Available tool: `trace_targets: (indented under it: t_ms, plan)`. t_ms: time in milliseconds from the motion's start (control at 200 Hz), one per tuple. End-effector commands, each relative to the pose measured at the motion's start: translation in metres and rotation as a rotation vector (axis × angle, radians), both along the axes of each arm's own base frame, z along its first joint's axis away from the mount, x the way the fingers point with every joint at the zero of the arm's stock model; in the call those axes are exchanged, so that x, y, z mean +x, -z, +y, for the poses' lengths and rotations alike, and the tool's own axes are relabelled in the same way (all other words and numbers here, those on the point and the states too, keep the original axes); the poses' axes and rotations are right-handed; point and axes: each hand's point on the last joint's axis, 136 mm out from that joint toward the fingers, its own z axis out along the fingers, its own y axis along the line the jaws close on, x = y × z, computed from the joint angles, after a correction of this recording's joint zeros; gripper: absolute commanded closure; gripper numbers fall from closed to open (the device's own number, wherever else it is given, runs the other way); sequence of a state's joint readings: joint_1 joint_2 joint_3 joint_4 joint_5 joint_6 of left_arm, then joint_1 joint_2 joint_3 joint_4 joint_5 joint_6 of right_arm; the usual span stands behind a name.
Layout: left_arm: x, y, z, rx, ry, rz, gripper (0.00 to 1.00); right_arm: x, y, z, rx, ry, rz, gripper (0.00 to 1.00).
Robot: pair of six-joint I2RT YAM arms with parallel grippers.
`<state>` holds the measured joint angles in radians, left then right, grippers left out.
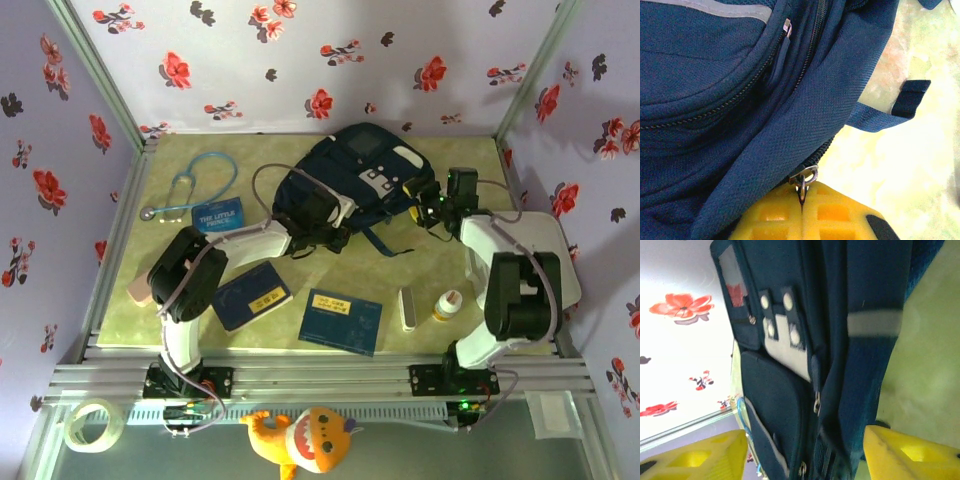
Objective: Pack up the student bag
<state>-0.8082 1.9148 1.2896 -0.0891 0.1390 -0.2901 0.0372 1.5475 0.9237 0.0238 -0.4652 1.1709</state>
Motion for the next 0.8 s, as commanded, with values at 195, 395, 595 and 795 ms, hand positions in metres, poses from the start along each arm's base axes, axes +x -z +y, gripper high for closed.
trace_targets:
  t_ms: [195, 395, 595, 795]
  plan:
    - [0.001, -0.010, -0.010, -0.038, 0.006, 0.025, 1.00, -0.037, 0.014, 0.052, 0.024, -0.057, 0.077, 0.31]
    - [0.001, -0.012, -0.011, -0.043, 0.010, 0.027, 1.00, -0.034, 0.032, 0.079, 0.056, -0.076, 0.119, 0.35]
    - [-0.001, -0.013, -0.010, -0.040, 0.009, 0.031, 1.00, -0.031, 0.054, 0.083, 0.032, -0.061, 0.162, 0.52]
    - [-0.004, -0.016, 0.006, -0.029, -0.009, 0.044, 1.00, -0.014, 0.056, 0.073, -0.056, -0.037, 0.126, 0.79]
